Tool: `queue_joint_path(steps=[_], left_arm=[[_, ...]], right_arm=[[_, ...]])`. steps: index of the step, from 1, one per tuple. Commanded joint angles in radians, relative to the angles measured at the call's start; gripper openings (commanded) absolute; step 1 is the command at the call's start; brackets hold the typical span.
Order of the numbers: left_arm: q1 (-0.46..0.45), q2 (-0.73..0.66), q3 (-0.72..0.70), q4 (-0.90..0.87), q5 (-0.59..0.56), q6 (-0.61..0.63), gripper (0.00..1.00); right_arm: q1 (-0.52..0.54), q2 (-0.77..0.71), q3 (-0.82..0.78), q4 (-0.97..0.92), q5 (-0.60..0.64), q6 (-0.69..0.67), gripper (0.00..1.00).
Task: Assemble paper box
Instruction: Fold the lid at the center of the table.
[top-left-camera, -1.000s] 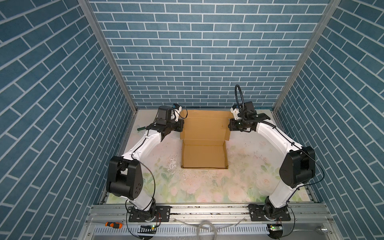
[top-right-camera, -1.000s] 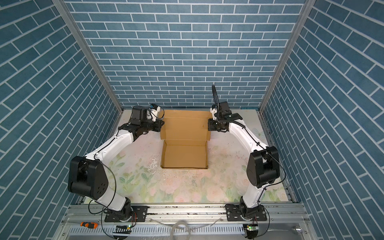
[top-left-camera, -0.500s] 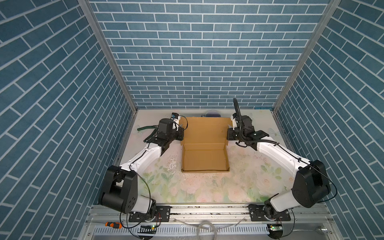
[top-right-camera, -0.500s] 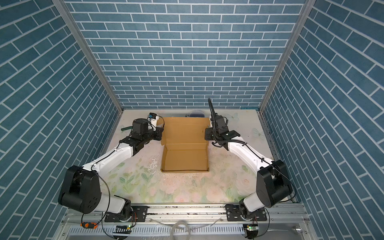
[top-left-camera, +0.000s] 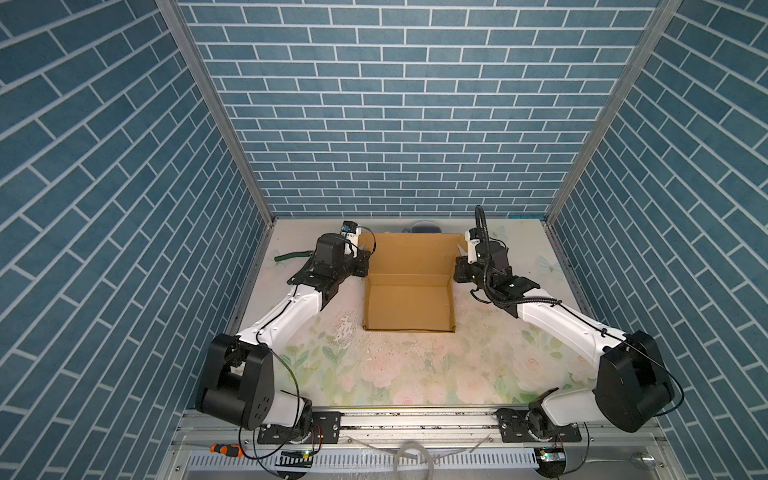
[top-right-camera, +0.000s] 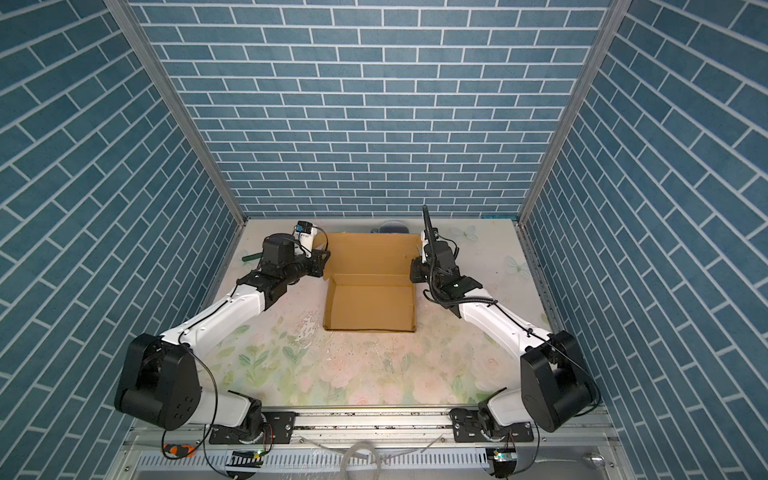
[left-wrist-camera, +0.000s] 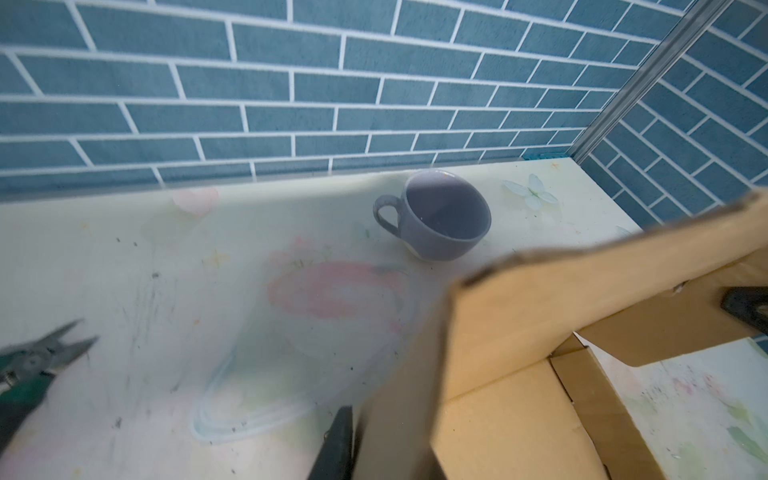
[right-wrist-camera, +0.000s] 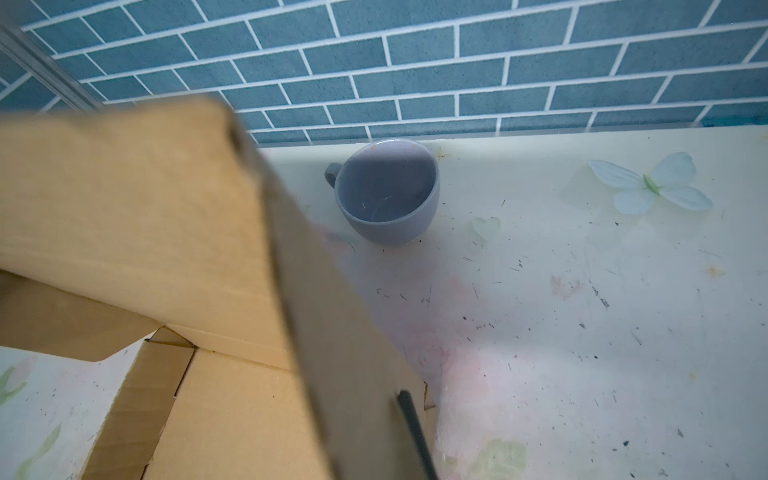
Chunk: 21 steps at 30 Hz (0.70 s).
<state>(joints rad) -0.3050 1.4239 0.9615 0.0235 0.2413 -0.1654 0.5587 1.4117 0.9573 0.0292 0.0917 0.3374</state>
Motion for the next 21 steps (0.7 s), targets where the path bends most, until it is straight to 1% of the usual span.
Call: queue_joint_path(steps=[1,5,9,11,14,18,19,21], left_arm=[[0.02,-0.014,-0.01,-0.101,0.04,0.019,0.26],[0.066,0.013,0.037,-0.177,0.08,0.023,0.25],[0.067,0.021,0.049,-0.201,0.129,0.002,0.25],[0.067,0.02,0.047,-0.222,0.135,0.001,0.26],[0.069,0.016,0.067,-0.281,0.124,0.03,0.25],[0.069,0.02,0.093,-0.294,0.134,0.04,0.15],[0.07,0.025,0.097,-0.29,0.138,0.029,0.12],[0.066,0.029,0.092,-0.268,0.155,-0.005,0.09]], right_arm=[[0.005,-0.014,-0.014,0.107,-0.005,-0.084,0.0],[0.006,-0.002,0.019,0.075,-0.017,-0.083,0.0],[0.014,-0.022,-0.012,0.109,-0.003,-0.048,0.0],[0.015,-0.029,-0.023,0.112,0.014,-0.046,0.0],[0.015,-0.031,-0.031,0.116,0.014,-0.059,0.0],[0.015,-0.025,-0.016,0.106,0.003,-0.065,0.0],[0.017,-0.023,-0.013,0.106,0.002,-0.058,0.0],[0.023,-0.02,-0.013,0.111,0.012,-0.043,0.0]])
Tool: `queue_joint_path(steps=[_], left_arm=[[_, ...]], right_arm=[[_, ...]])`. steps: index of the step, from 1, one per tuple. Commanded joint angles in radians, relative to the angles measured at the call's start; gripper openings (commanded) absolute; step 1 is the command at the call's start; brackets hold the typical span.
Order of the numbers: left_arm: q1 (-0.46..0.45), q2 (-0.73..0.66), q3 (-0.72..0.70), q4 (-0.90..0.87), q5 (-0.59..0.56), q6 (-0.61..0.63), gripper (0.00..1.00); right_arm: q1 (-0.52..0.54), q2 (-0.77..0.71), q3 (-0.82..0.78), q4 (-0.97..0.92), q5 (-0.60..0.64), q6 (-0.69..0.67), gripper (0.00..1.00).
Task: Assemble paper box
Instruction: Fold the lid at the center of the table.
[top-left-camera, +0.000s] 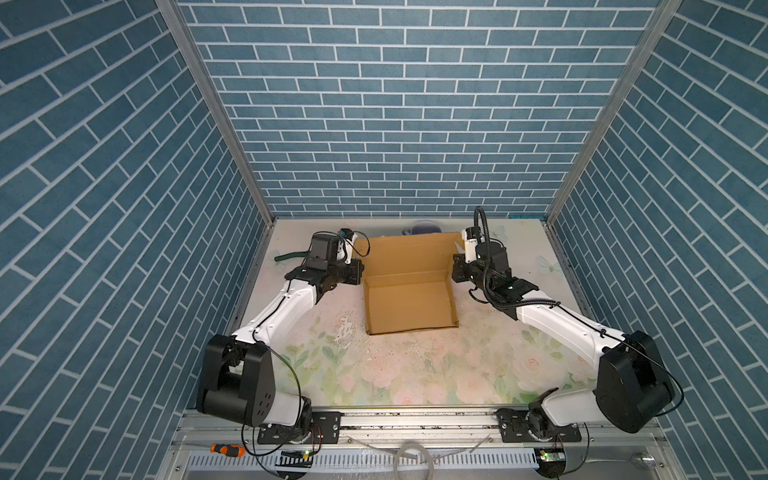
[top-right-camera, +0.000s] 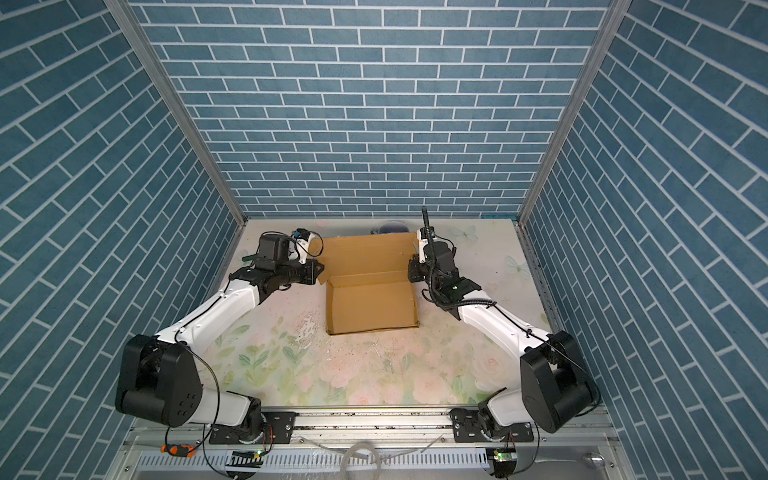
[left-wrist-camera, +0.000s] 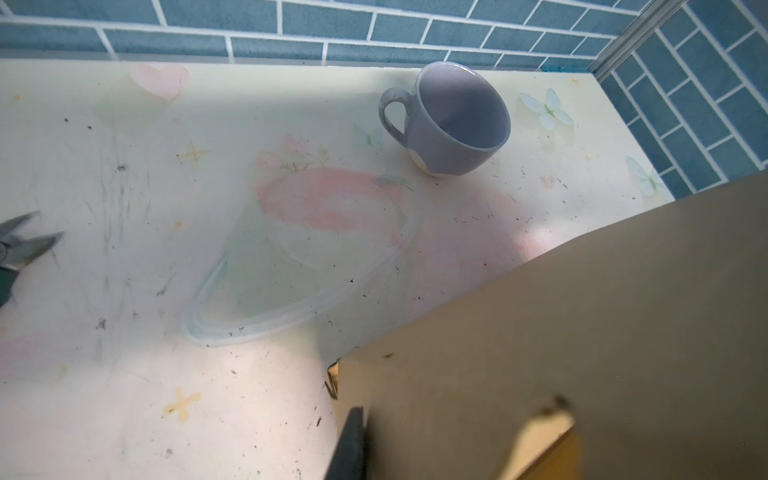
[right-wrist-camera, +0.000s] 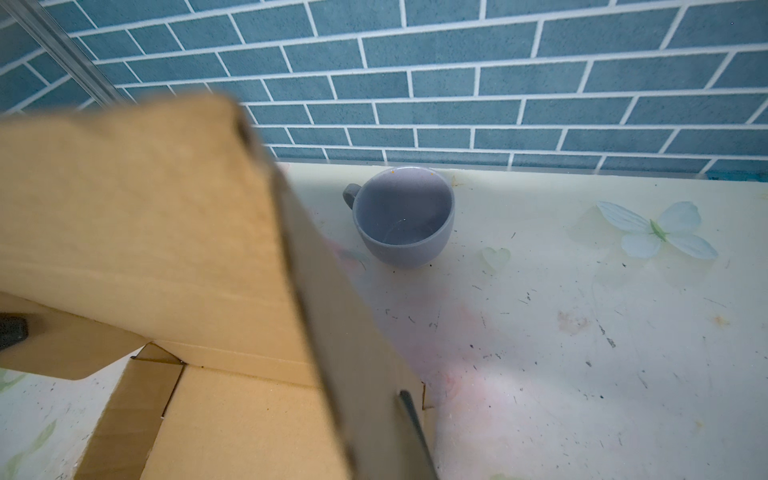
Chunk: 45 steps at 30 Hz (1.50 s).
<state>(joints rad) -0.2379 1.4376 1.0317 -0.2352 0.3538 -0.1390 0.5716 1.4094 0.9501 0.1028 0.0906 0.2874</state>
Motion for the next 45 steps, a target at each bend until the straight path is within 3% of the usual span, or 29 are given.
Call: queue_joint_path(steps=[1,9,24,35,45], left_arm=[[-0.006,0.014,0.009,0.014,0.048,-0.053,0.07],[-0.064,-0.05,-0.149,0.233,-0.059,-0.146,0.03],[-0.16,-0.159,-0.331,0.449,-0.141,-0.178,0.03],[-0.23,-0.178,-0.464,0.542,-0.236,-0.201,0.04],[-0.241,-0.207,-0.544,0.608,-0.258,-0.197,0.03]], right_arm=[[0.015,-0.018,-0.008,0.047,0.023,0.018,0.0],[0.089,-0.071,-0.112,0.143,0.159,0.093,0.0],[0.099,-0.229,-0.388,0.227,0.159,0.173,0.0],[0.152,-0.269,-0.332,0.147,0.198,0.322,0.0],[0.179,-0.291,-0.325,0.149,0.198,0.412,0.0]])
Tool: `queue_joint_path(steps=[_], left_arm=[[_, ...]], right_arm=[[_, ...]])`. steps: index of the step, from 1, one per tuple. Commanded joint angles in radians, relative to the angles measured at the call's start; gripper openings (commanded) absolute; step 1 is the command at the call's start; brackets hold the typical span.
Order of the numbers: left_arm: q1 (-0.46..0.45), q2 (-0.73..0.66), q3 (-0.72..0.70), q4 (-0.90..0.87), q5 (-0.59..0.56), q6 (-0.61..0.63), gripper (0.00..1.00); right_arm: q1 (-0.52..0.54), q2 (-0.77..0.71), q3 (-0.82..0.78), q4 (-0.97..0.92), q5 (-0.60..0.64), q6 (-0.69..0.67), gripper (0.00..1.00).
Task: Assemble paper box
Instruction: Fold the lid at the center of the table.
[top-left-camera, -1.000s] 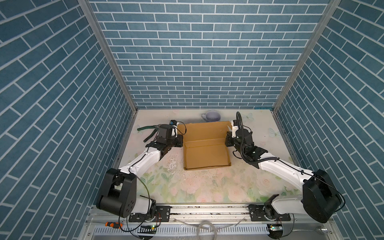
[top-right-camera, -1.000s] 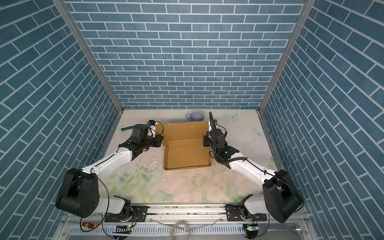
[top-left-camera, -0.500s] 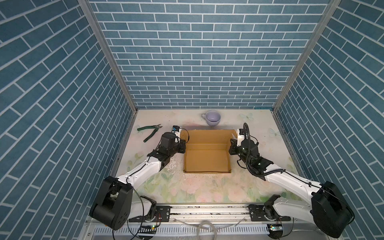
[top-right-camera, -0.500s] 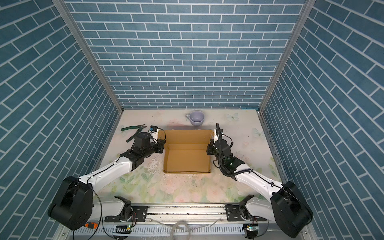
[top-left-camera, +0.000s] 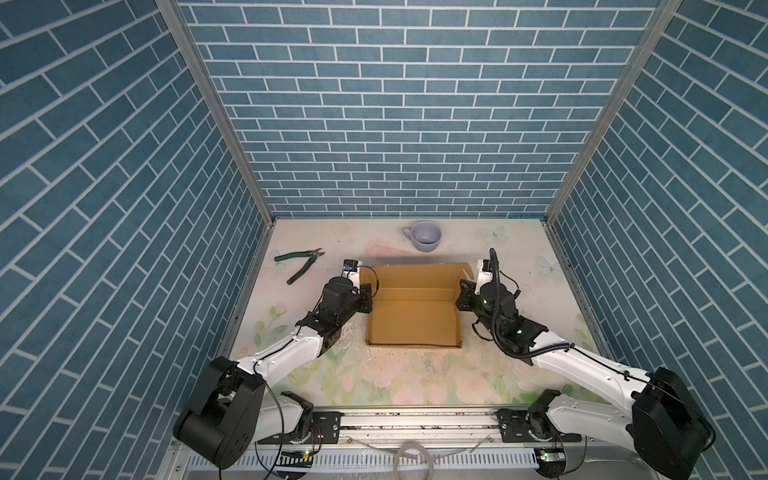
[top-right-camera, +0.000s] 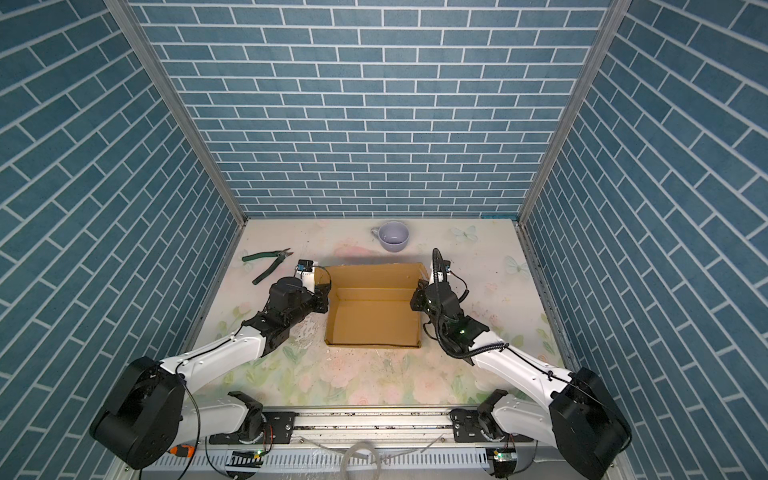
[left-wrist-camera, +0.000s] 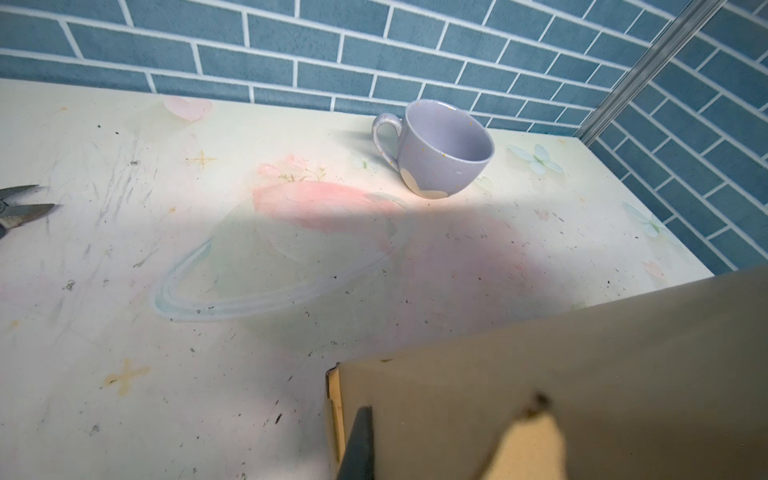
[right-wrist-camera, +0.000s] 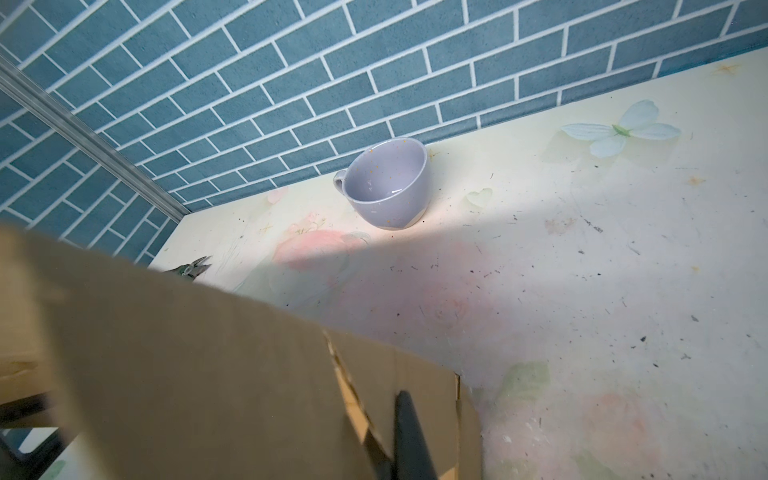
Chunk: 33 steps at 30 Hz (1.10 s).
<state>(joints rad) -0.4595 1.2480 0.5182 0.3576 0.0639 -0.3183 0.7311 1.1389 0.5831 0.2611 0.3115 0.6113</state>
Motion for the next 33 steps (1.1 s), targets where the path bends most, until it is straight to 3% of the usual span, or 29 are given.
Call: queue_joint_path(steps=[1,6,11,19,24,33], left_arm=[[-0.019,-0.023,-0.037,0.016,0.03,-0.015,0.03],[-0.022,-0.042,-0.077,0.044,0.033,-0.021,0.03],[-0.038,-0.059,-0.098,0.053,0.013,-0.019,0.03],[-0.059,-0.068,-0.117,0.069,-0.002,-0.019,0.03],[-0.069,-0.057,-0.096,0.041,-0.004,-0.018,0.02],[-0.071,-0.096,-0.087,-0.017,-0.008,-0.028,0.02]], right_arm=[[0.023,-0.021,0.034,-0.012,-0.017,0.09,0.0],[0.027,-0.03,-0.032,0.012,-0.005,0.12,0.0],[0.027,-0.051,0.03,-0.053,0.008,0.11,0.0],[0.033,-0.027,-0.001,-0.032,0.016,0.274,0.0],[0.033,-0.05,0.029,-0.068,0.061,0.283,0.0],[0.034,-0.001,0.057,-0.131,0.016,0.426,0.0]])
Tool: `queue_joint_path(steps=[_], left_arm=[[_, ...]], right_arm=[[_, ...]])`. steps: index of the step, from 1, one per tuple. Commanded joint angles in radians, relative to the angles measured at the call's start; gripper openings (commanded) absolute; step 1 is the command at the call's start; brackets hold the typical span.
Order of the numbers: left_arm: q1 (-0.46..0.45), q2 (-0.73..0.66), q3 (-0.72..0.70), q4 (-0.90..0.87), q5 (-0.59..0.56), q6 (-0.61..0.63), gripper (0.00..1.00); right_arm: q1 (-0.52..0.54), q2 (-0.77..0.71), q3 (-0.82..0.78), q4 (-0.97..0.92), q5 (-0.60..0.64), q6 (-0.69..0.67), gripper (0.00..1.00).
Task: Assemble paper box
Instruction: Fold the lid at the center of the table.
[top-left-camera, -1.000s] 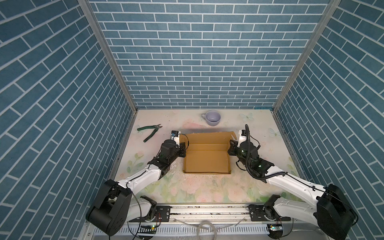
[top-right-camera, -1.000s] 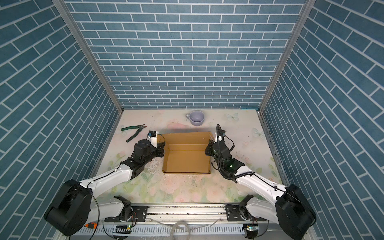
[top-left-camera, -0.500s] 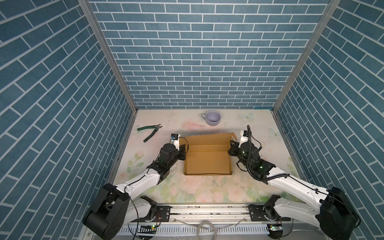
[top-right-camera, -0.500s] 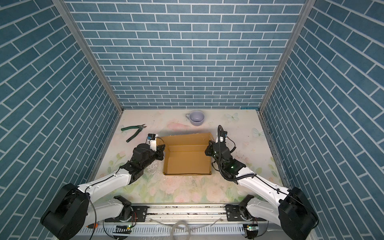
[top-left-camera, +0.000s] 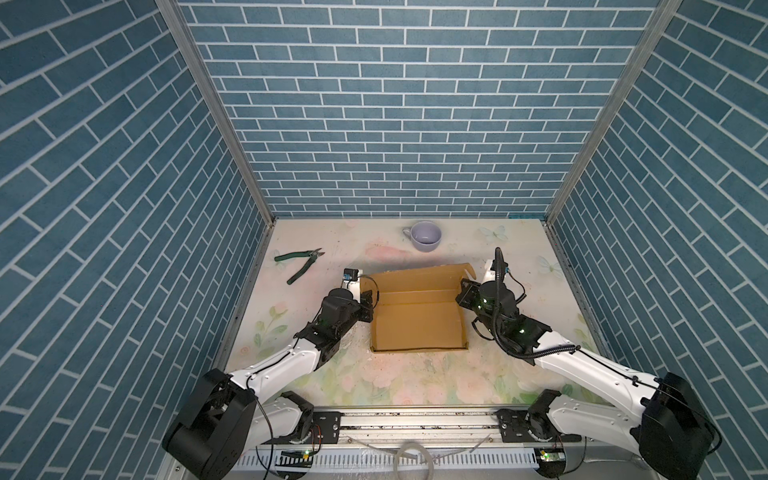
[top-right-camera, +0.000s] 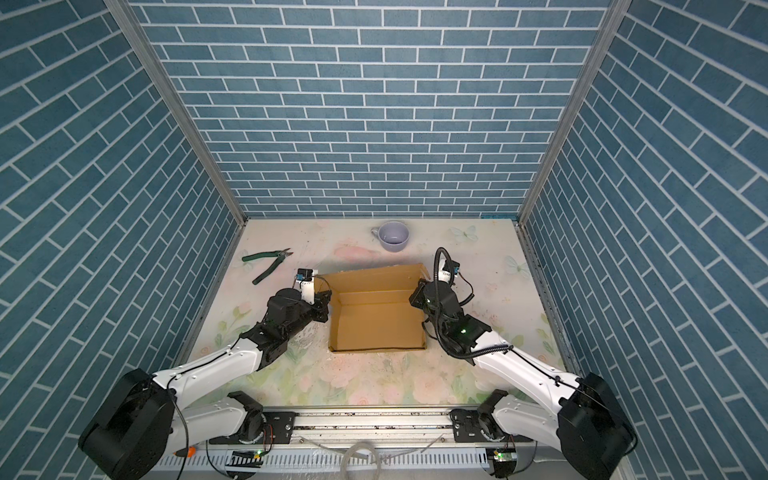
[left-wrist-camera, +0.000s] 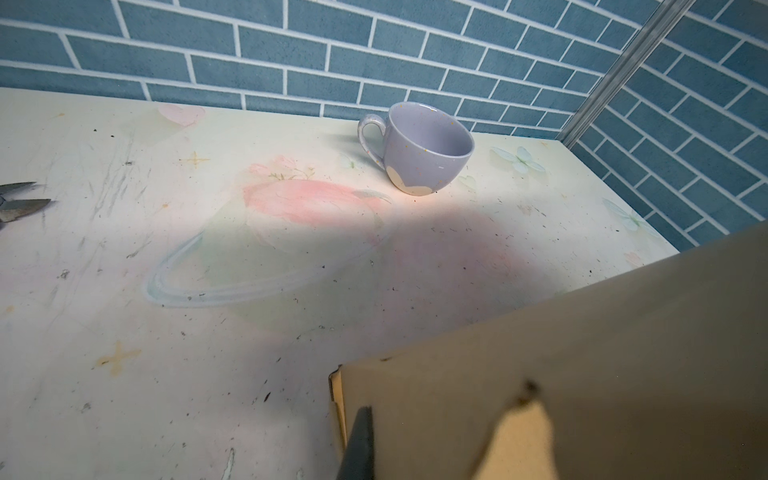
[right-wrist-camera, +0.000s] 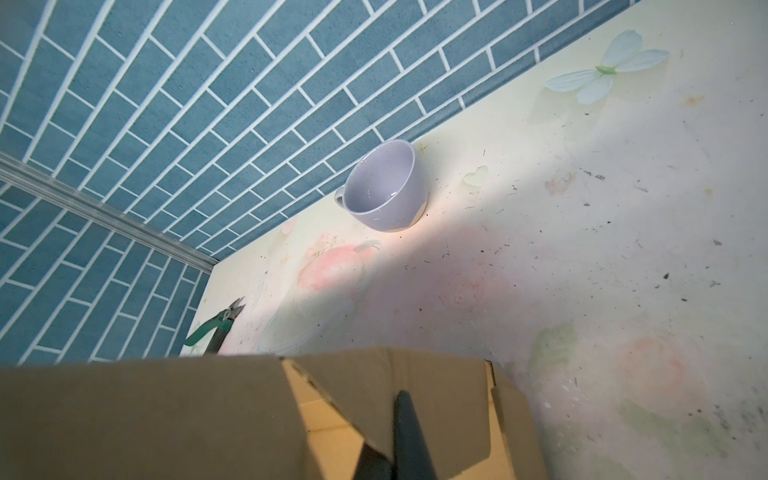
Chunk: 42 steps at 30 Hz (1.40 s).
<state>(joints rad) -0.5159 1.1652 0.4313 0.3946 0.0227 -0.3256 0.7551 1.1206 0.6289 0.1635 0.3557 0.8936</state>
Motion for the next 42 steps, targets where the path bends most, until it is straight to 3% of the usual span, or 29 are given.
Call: queue_joint_path(steps=[1,10,15,29,42], left_arm=[[-0.015,-0.018,-0.005,-0.053,0.035,-0.022,0.02],[-0.02,-0.017,-0.019,-0.047,0.049,-0.025,0.01],[-0.021,-0.03,-0.058,-0.031,0.034,-0.02,0.01],[-0.029,-0.078,-0.205,0.179,-0.035,0.028,0.02],[-0.038,-0.105,-0.299,0.356,-0.121,0.129,0.0]], right_arm=[[0.01,0.016,-0.002,-0.029,-0.021,0.162,0.0],[0.022,0.038,-0.007,-0.035,-0.014,0.217,0.0],[0.043,0.0,-0.097,-0.055,-0.043,0.211,0.0],[0.047,-0.111,-0.236,-0.012,-0.157,0.031,0.0],[0.045,-0.251,-0.063,-0.331,-0.349,-0.194,0.33]])
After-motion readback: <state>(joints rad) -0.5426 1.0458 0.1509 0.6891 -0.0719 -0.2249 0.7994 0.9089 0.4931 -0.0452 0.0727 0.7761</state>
